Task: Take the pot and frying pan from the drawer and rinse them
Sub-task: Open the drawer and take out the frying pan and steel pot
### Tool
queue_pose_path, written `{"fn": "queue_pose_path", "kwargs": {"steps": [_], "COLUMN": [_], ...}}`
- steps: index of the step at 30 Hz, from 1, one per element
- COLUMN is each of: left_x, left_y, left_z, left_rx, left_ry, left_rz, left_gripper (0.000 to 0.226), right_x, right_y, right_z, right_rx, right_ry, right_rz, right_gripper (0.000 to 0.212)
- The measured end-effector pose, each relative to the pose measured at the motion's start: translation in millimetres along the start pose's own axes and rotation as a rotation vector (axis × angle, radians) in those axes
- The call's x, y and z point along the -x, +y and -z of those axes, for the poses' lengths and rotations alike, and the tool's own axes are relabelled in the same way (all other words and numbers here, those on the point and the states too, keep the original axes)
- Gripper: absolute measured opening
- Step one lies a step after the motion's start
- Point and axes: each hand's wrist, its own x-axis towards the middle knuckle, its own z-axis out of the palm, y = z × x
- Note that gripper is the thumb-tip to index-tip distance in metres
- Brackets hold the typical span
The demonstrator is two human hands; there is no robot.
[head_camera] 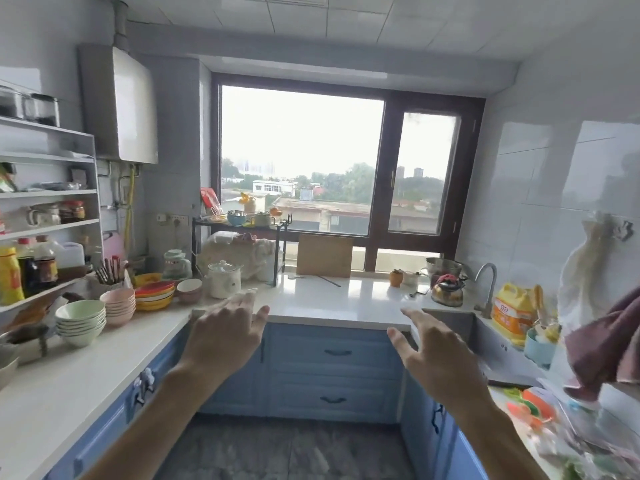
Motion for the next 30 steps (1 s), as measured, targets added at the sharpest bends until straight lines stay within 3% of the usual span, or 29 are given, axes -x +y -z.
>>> {"fn": "queue_pose_path", "kwargs": {"steps": [10, 21, 30], "left_x": [-179, -348, -466], "left_y": [-50, -77, -67], "left_z": [-114, -226, -350], "left_rx": [0.043, 0.081, 0.125], "left_ry": [0.016, -0.056, -0.096], "left_rz": [-0.072, -0.12, -0.1], "left_gripper": [0.04, 0.048, 0.039], "right_x": [-169, -336, -473], "right_y": [23, 45, 129], "right_z": [-108, -203, -294], "right_rx": [0.034, 0.034, 0.006], "right_ry": [-0.01, -0.053, -0.107], "right_rz": [-0.052, -0.129, -0.125], "right_gripper": [0.056, 0.054, 0.05]}}
